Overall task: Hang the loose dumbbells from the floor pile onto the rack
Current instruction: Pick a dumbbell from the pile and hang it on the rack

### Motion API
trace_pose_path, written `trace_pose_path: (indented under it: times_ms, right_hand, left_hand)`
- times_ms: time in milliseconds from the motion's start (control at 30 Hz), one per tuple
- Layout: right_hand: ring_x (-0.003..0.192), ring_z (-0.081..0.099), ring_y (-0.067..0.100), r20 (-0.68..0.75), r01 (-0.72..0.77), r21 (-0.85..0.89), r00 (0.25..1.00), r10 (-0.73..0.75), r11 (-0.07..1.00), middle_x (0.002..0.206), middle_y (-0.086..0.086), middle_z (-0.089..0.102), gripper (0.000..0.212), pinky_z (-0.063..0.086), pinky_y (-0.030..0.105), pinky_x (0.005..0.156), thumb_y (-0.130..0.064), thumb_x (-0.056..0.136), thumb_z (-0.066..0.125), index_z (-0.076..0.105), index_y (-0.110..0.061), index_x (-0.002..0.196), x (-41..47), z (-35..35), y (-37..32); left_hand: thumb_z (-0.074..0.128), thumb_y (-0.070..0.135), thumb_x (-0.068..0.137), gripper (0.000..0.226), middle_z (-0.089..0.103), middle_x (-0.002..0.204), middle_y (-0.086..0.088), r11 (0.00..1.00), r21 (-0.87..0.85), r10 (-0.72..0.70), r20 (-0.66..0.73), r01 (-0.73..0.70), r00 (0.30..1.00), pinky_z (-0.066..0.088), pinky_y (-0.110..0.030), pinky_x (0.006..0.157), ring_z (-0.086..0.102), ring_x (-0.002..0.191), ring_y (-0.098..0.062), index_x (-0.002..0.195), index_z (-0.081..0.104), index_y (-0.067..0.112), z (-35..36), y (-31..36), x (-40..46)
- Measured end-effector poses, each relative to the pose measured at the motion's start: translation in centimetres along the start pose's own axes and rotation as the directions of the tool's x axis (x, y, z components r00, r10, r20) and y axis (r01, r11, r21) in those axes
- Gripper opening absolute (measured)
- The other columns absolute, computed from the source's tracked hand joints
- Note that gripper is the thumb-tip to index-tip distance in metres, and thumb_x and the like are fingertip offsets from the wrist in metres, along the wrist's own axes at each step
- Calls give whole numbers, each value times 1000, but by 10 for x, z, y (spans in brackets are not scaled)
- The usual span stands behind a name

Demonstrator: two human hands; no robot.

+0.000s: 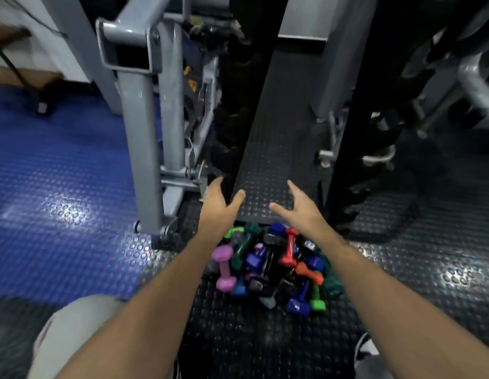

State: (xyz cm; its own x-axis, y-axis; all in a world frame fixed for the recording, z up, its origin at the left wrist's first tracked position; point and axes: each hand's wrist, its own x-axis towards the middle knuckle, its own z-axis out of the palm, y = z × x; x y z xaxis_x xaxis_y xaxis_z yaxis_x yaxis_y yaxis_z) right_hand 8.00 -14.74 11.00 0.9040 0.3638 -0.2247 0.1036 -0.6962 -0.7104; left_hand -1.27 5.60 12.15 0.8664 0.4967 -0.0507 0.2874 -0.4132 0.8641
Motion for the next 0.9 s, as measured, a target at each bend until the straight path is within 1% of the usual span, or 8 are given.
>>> trace_pose_path:
  times_ms: [133,233,367,433,567,700,800,900]
  right_hand:
    - [152,31,22,127,-84,-10,988,85,996,167,2,28,96,32,41,121,-58,90,68,18,-21,164,-4,45,44]
    - [144,45,22,127,-167,9,978,165,986,157,1,46,86,40,40,116,-57,89,68,33,-23,160,-10,72,81]
    - [114,66,24,-83,-312,152,942,326,938,126,3,68,49,54,45,98,-34,96,66,58,-19,142,-35,97,132]
    - [108,67,25,-236,-378,223,873,426,898,119,6,70,37,54,39,96,-24,96,64,65,-14,132,-51,106,158]
    - [104,68,34,-305,-526,269,748,590,806,111,12,73,24,50,38,88,-23,94,65,71,-14,116,-73,125,219]
    - [100,68,33,-290,-606,309,673,680,733,106,13,72,20,49,39,88,-22,92,70,70,-12,109,-86,138,261]
    - [104,67,33,-257,-663,323,626,736,676,111,12,71,27,50,40,90,-23,90,72,70,-12,114,-92,151,287]
    - [105,66,34,-211,-692,331,608,766,641,113,14,68,34,51,41,90,-25,87,73,67,-11,118,-95,165,308]
  left_hand:
    - [61,60,89,83,54,146,-8,982,27,-190,86,189,978,46,-43,108,53,133,-26,152,39,10,32,-70,-19]
    - [64,49,93,71,57,140,-8,959,62,-281,126,276,951,46,-40,105,56,129,-29,149,44,9,54,-112,-37]
    - [63,39,97,48,66,125,-12,929,116,-366,171,350,915,45,-34,87,63,110,-29,134,55,10,86,-149,-63]
    - [64,36,97,48,64,126,-6,936,134,-345,178,324,922,43,-29,89,62,112,-24,138,55,11,104,-155,-78]
    - [67,34,94,58,54,140,-7,964,238,-191,304,119,934,40,-34,108,51,130,-25,144,49,10,151,-168,-98]
    - [65,44,92,73,28,164,-7,911,370,18,407,-182,913,25,-45,124,25,152,-27,154,38,15,195,-170,-101]
    - [67,50,88,83,8,170,-12,780,451,185,497,-434,848,12,-54,127,7,156,-35,157,30,20,225,-165,-91]
    - [64,59,87,92,-12,170,-16,585,516,251,618,-625,745,1,-62,125,-11,156,-41,161,21,24,249,-155,-74]
